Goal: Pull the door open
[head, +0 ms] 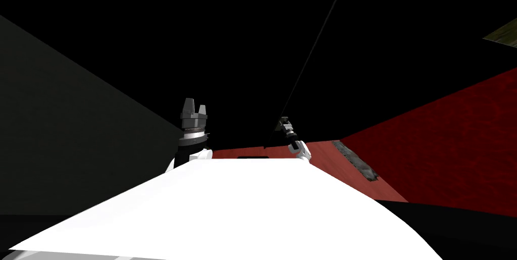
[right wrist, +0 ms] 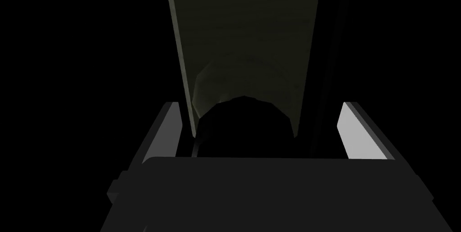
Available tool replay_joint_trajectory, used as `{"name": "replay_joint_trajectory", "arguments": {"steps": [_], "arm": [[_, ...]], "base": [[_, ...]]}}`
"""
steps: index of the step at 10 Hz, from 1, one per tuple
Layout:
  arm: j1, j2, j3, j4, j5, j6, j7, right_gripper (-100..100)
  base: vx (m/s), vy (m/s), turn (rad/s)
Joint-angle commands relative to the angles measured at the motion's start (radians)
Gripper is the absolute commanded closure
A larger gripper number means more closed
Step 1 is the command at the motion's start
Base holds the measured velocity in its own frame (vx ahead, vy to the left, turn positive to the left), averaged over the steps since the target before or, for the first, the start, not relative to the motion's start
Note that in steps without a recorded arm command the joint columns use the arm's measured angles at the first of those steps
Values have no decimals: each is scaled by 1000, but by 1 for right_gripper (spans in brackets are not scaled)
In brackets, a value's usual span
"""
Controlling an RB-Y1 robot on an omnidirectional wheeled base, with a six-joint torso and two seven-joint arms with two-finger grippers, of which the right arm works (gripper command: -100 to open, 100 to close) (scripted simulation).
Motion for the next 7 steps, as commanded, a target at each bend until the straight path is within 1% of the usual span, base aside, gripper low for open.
{"name": "replay_joint_trajectory", "arguments": {"steps": [1, 6, 7], "arm": [[0, 2, 2, -2, 1, 4, 1, 100], [0, 2, 2, -2, 1, 4, 1, 100], [-5, -2, 3, 4, -15, 6, -29, 100]], "base": [[-20, -1, -26], [-12, -7, 5], [-20, -13, 29]]}}
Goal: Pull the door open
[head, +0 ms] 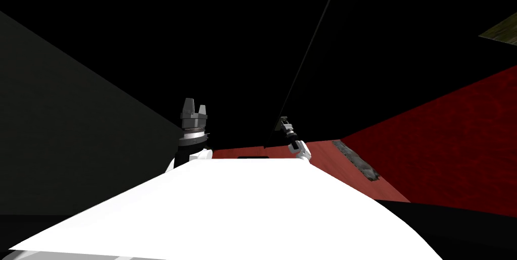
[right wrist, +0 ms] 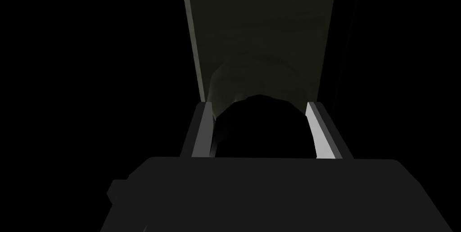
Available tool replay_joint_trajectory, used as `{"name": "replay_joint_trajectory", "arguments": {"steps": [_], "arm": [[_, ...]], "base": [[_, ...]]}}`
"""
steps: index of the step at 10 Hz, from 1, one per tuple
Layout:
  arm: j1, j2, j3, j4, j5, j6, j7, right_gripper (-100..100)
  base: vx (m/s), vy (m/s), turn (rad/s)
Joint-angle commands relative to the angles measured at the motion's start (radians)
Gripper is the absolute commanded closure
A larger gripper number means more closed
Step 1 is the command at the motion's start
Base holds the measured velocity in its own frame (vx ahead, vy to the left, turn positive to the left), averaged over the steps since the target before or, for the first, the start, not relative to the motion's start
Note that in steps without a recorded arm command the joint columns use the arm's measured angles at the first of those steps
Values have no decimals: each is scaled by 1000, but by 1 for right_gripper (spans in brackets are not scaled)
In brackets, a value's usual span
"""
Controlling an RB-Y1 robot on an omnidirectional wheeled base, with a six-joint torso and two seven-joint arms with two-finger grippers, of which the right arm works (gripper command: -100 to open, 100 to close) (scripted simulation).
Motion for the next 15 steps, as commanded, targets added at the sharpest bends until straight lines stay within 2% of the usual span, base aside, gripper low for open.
{"name": "replay_joint_trajectory", "arguments": {"steps": [1, 5, 7, 8, 10, 11, 13, 14, 15], "arm": [[-4, 0, 4, 5, -14, 0, -31, 100], [-18, -5, 16, 24, -67, 2, -128, 100], [-29, -8, 24, 38, -105, 3, -185, 100], [-29, -8, 24, 38, -105, 3, -195, 100], [-41, -11, 33, 52, -146, 4, -254, 100], [-41, -11, 33, 52, -146, 4, -265, 100], [-54, -16, 43, 70, -194, 6, -326, 100], [-54, -16, 43, 70, -194, 6, -342, 100], [-61, -18, 49, 78, -219, 7, -375, 100]], "base": [[-30, -25, 48], [-44, -25, 52], [-65, -35, 72], [-42, -34, 30], [-47, -31, 57], [-42, -29, 49], [-53, -31, 64], [-51, -38, 42], [-54, -32, 76]]}}
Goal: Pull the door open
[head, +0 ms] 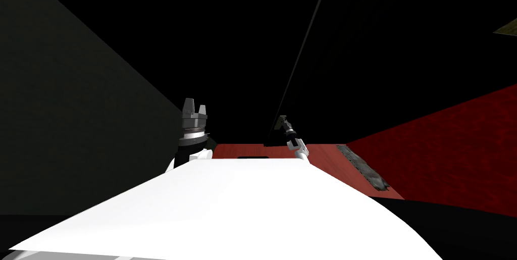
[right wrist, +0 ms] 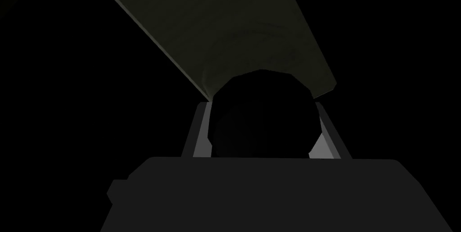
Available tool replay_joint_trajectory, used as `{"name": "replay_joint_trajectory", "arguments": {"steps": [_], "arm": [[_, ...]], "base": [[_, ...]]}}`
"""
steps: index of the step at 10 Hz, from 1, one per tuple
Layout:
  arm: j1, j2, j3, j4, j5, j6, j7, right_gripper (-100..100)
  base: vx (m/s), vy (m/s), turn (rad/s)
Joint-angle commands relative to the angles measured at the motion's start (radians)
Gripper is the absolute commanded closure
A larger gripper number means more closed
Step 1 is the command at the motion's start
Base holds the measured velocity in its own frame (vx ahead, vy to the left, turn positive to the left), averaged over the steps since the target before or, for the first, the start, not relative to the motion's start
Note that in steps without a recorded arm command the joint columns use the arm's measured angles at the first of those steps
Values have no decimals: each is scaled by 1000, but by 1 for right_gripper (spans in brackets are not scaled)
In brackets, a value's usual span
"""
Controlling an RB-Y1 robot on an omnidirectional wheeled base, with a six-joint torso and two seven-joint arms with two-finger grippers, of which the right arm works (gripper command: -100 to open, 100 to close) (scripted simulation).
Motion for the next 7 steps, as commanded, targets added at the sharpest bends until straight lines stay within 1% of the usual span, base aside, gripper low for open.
{"name": "replay_joint_trajectory", "arguments": {"steps": [1, 2, 3, 4, 5, 6, 7], "arm": [[4, 6, 14, -1, -10, 1, -32, 100], [-4, 4, 20, 9, -38, 2, -69, 100], [-4, 4, 20, 9, -38, 2, -72, 100], [-11, 1, 26, 19, -66, 3, -113, 100], [-19, -1, 32, 29, -94, 3, -138, 100], [-19, -1, 32, 29, -94, 3, -154, 100], [-27, -3, 38, 39, -123, 4, -190, 100]], "base": [[-44, -28, 36], [-51, -29, 55], [-36, -29, 34], [-47, -30, 76], [-80, -42, 107], [-59, -43, 40], [-56, -39, 72]]}}
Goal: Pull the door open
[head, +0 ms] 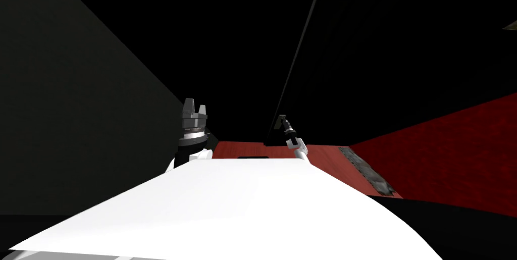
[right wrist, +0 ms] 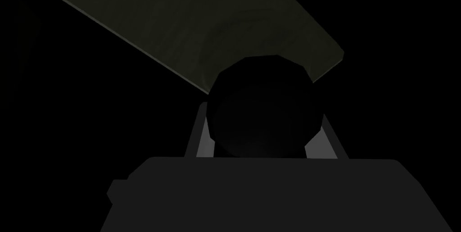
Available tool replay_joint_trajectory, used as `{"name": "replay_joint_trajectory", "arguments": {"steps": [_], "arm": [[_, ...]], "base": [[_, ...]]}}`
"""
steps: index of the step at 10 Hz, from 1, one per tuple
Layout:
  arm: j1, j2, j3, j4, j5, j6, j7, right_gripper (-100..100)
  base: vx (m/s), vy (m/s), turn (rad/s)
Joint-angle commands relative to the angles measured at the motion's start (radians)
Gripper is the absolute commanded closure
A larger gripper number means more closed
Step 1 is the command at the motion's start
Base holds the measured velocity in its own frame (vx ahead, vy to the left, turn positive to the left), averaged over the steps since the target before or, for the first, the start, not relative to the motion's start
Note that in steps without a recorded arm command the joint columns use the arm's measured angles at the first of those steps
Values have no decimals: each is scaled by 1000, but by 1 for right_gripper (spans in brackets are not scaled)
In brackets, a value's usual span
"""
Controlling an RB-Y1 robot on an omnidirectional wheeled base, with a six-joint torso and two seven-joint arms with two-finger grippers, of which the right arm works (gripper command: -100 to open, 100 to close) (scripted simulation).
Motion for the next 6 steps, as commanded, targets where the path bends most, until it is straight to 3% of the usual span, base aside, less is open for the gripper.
{"name": "replay_joint_trajectory", "arguments": {"steps": [1, 2, 5, 6], "arm": [[-2, 9, 15, 10, -13, -7, -29, 100], [-11, 6, 22, 21, -44, -6, -67, 100], [-19, 4, 28, 33, -75, -5, -112, 100], [-28, 1, 35, 44, -107, -4, -152, 100]], "base": [[-36, -36, 37], [-57, -37, 93], [-48, -33, 50], [-64, -26, 72]]}}
